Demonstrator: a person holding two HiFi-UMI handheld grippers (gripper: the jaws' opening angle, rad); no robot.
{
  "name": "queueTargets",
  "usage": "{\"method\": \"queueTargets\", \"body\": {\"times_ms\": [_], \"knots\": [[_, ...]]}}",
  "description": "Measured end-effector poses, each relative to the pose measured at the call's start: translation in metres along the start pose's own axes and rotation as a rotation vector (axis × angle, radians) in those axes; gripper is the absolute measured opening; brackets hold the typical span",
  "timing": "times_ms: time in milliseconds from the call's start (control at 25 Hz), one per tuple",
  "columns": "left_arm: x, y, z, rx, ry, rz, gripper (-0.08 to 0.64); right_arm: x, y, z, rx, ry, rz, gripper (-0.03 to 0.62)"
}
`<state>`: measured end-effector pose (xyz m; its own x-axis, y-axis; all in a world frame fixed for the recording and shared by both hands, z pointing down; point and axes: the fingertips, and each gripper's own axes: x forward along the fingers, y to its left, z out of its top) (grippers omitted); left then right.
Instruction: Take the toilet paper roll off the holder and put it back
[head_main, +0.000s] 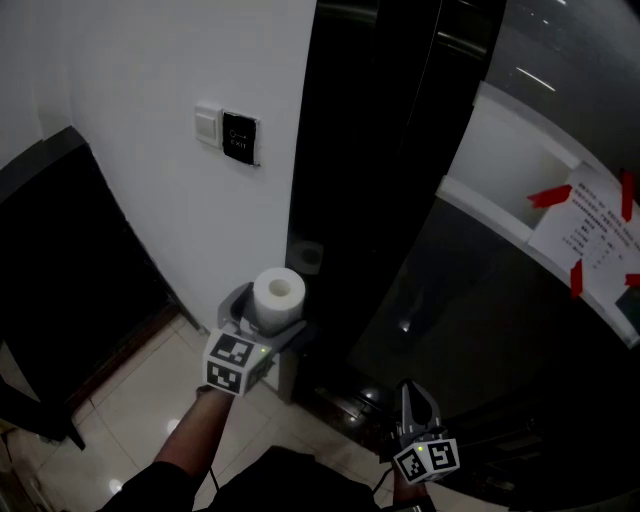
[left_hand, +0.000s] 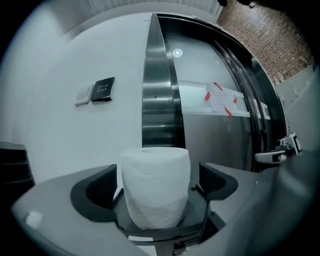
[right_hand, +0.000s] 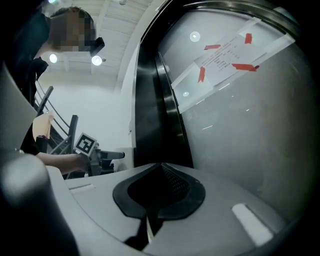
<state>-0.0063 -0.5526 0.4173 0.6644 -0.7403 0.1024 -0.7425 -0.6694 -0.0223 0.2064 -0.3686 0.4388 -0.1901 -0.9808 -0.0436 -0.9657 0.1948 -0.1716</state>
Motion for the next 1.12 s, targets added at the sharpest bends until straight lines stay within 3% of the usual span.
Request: {"method": "queueTargets", "body": {"times_ms": [760, 1120], "knots": [[0.031, 0.009, -0.007, 0.059, 0.049, 0.096, 0.494, -0.020, -0.028, 0.000, 0.027, -0.002, -0.058, 0.014], [0.025, 0.008, -0.002, 0.031, 0.013, 0.101, 0.483, -0.022, -0.028, 0.001, 0.027, -0.002, -0.043, 0.014]]}}
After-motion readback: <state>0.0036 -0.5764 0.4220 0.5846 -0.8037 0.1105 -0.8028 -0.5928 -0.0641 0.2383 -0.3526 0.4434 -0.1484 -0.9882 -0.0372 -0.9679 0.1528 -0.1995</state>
